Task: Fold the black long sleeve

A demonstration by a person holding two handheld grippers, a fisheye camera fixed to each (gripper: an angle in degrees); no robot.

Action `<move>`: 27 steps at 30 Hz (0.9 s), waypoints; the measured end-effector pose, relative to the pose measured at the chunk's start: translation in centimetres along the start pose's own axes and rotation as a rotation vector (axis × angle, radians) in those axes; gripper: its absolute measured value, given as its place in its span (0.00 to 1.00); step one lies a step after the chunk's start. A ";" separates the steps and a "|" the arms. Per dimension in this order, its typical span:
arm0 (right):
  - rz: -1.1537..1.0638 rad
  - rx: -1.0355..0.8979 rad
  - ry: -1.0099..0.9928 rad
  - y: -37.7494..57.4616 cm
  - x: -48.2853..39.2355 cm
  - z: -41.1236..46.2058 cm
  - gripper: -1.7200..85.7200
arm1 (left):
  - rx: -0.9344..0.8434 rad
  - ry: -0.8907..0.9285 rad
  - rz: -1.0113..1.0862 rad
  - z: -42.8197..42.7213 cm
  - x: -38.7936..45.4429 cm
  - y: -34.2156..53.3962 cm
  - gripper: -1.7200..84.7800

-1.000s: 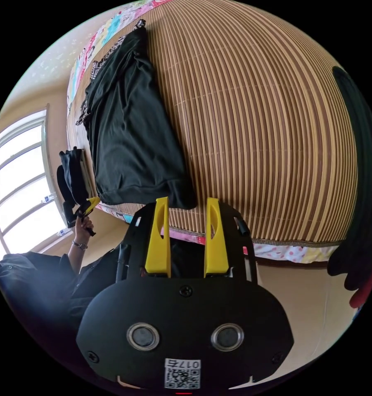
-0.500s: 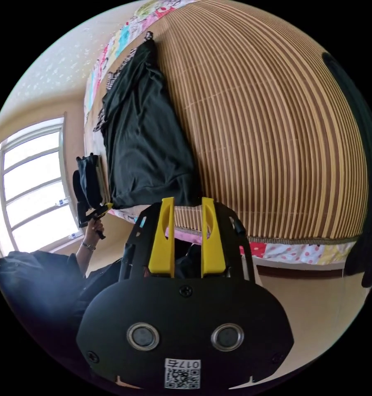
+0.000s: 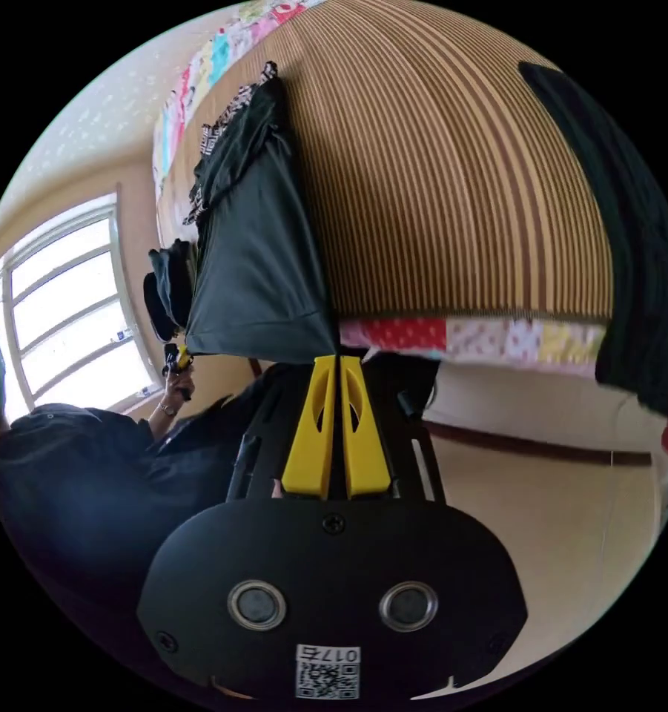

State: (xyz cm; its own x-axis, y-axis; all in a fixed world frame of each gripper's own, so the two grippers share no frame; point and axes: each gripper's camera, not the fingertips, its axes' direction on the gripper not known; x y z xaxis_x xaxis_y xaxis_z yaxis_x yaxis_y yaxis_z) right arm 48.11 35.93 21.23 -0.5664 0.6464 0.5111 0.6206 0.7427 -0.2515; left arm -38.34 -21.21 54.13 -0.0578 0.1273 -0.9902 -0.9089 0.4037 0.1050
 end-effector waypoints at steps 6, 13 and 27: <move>0.139 0.205 -0.384 5.9 1.0 -3.2 0.03 | 0.178 0.297 -0.031 -1.5 -0.8 4.5 0.01; -0.016 0.511 -0.563 -5.9 -1.0 -6.9 0.03 | 0.459 0.437 0.155 -2.2 1.0 -9.2 0.01; -0.002 0.711 -0.260 -19.7 -4.9 -4.8 0.10 | 0.578 -0.028 0.238 2.5 -5.2 -30.0 0.16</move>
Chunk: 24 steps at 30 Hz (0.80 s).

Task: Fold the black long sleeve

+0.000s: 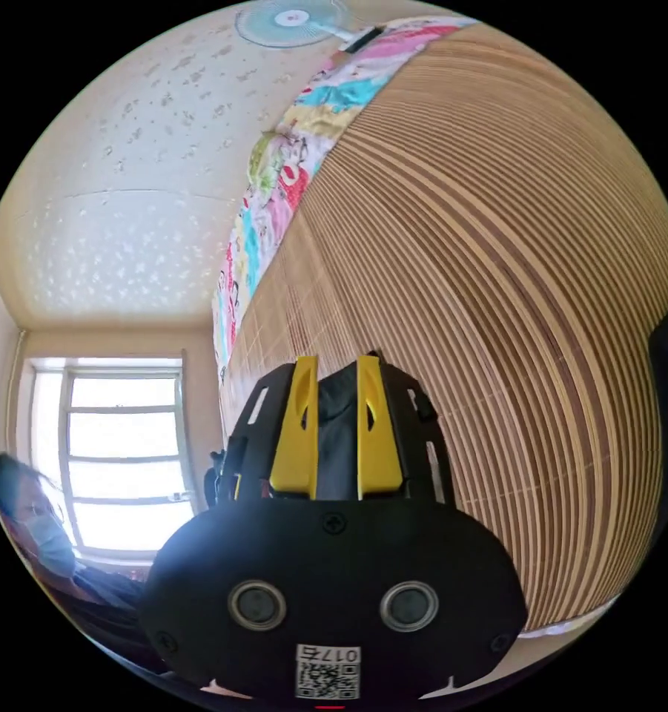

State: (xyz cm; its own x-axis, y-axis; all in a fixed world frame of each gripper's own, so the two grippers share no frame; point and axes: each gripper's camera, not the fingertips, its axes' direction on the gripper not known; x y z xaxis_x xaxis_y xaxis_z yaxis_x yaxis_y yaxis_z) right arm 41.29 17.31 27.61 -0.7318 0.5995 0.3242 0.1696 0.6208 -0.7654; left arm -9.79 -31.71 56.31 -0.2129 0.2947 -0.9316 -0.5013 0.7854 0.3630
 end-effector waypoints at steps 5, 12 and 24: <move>-0.226 -0.123 0.171 6.8 -6.6 1.7 0.10 | -0.235 -0.332 0.042 1.4 -1.5 7.2 0.22; -0.440 -0.388 0.119 16.4 -12.3 12.4 0.06 | -0.322 -0.334 -0.062 4.3 -8.5 13.1 0.10; -0.547 -0.410 0.034 6.9 -19.3 22.6 0.03 | -0.305 -0.236 0.001 3.6 -12.8 13.0 0.07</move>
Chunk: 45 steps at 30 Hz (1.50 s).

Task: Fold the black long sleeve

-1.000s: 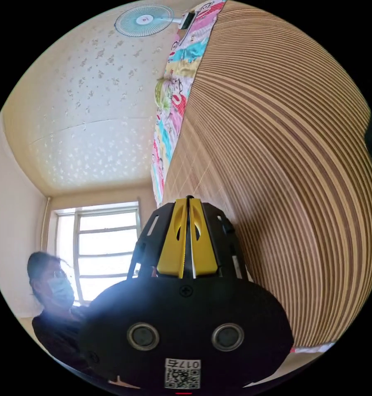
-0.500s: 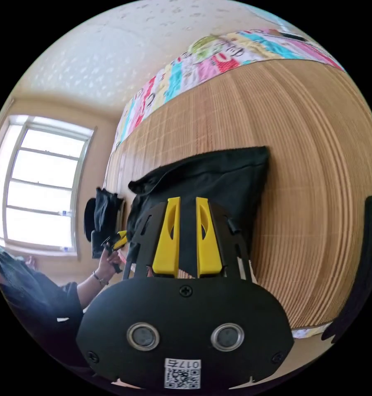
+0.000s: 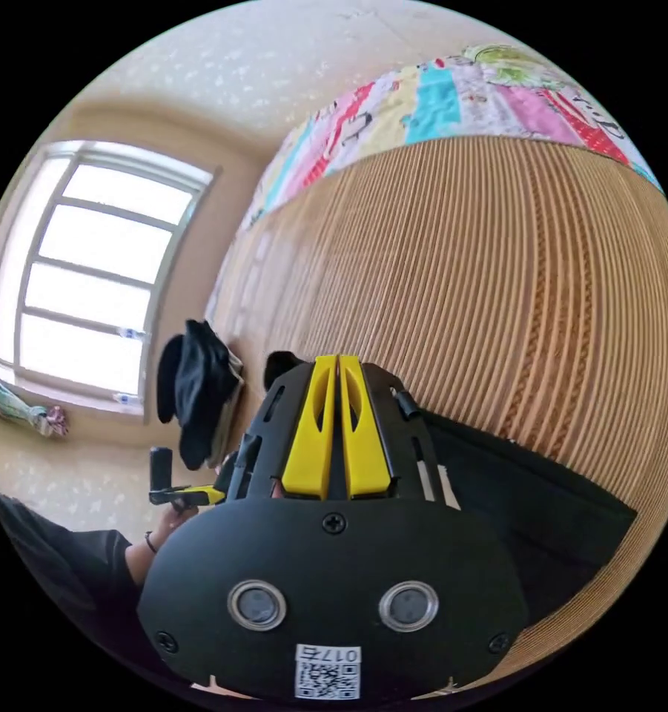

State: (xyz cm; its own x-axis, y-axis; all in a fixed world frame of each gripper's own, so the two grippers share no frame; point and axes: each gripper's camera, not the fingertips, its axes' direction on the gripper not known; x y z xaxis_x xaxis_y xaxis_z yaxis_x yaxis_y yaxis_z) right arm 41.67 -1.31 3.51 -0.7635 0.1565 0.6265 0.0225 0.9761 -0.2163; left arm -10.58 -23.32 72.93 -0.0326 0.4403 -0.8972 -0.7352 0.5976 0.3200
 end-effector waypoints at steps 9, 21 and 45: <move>0.190 0.047 0.103 19.0 4.7 -14.2 0.03 | -0.264 -0.096 0.722 14.2 17.8 -0.6 0.06; 0.672 0.025 -0.057 37.3 10.0 -20.6 0.06 | -0.521 0.042 0.798 34.5 15.4 8.5 0.12; 0.801 0.345 -0.891 32.4 8.4 -20.8 0.07 | -0.470 0.121 0.127 34.6 8.9 9.5 0.07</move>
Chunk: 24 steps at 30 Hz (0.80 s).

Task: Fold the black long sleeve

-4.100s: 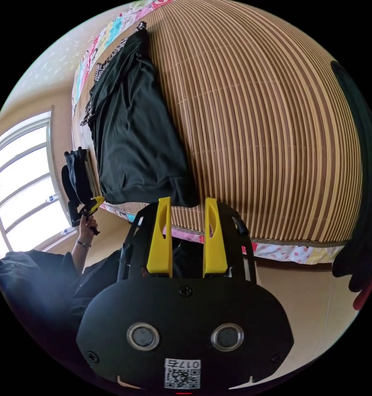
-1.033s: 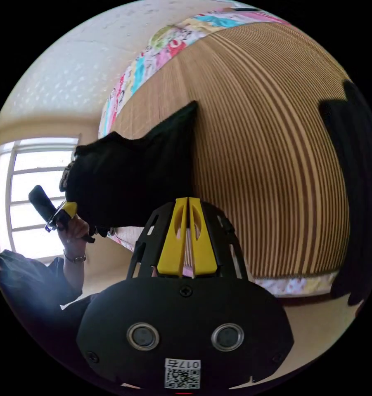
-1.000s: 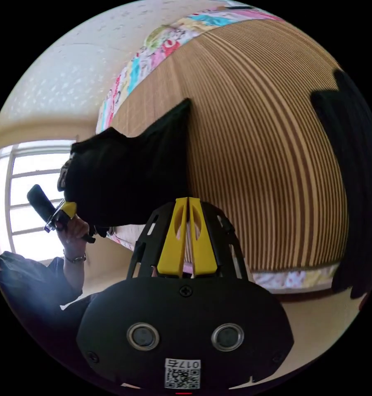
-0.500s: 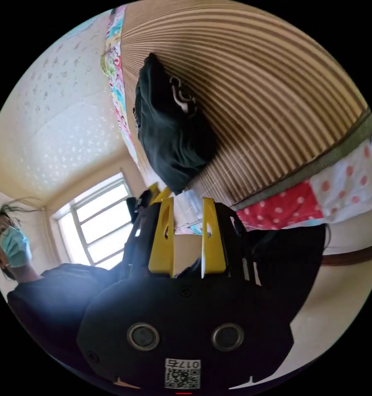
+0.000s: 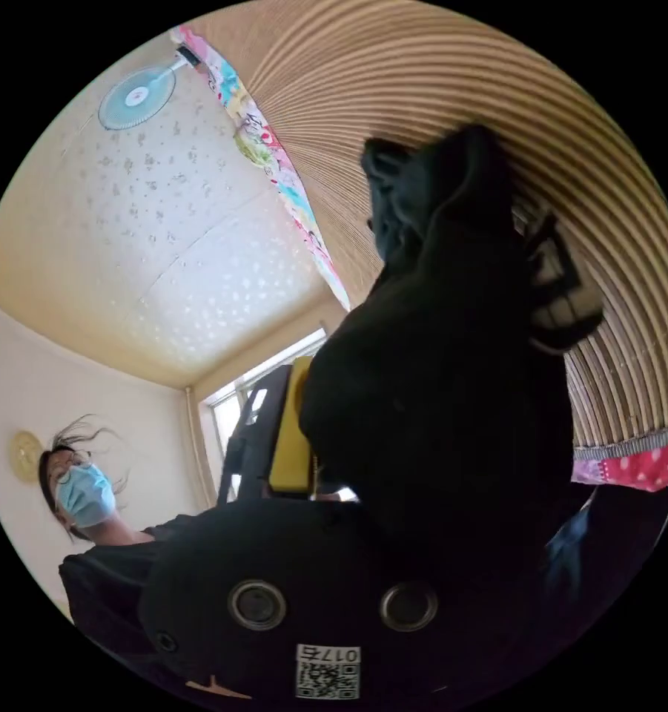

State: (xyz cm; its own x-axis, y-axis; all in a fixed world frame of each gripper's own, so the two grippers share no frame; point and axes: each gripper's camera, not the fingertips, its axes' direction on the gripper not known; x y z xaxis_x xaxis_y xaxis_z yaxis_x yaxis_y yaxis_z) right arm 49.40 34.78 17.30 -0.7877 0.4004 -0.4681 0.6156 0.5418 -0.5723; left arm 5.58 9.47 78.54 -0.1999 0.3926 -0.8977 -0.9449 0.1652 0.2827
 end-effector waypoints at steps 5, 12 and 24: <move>-0.230 -0.070 0.046 -1.3 -11.7 1.9 0.03 | 0.026 0.035 0.219 -0.3 9.4 -1.5 0.08; -0.640 0.039 0.020 -0.5 -28.6 -5.7 0.03 | -0.012 -0.022 0.412 1.8 20.7 -2.2 0.08; -0.150 0.582 0.531 3.8 -10.6 -31.2 0.08 | 0.004 -0.074 0.224 2.4 19.8 -3.4 0.09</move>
State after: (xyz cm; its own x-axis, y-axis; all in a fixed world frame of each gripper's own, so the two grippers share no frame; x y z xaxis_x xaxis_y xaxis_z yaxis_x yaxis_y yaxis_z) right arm 59.31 55.64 41.05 -0.6799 0.7310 -0.0591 0.3006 0.2043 -0.9316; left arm 5.44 18.88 60.66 -0.3847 0.4848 -0.7855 -0.8780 0.0704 0.4735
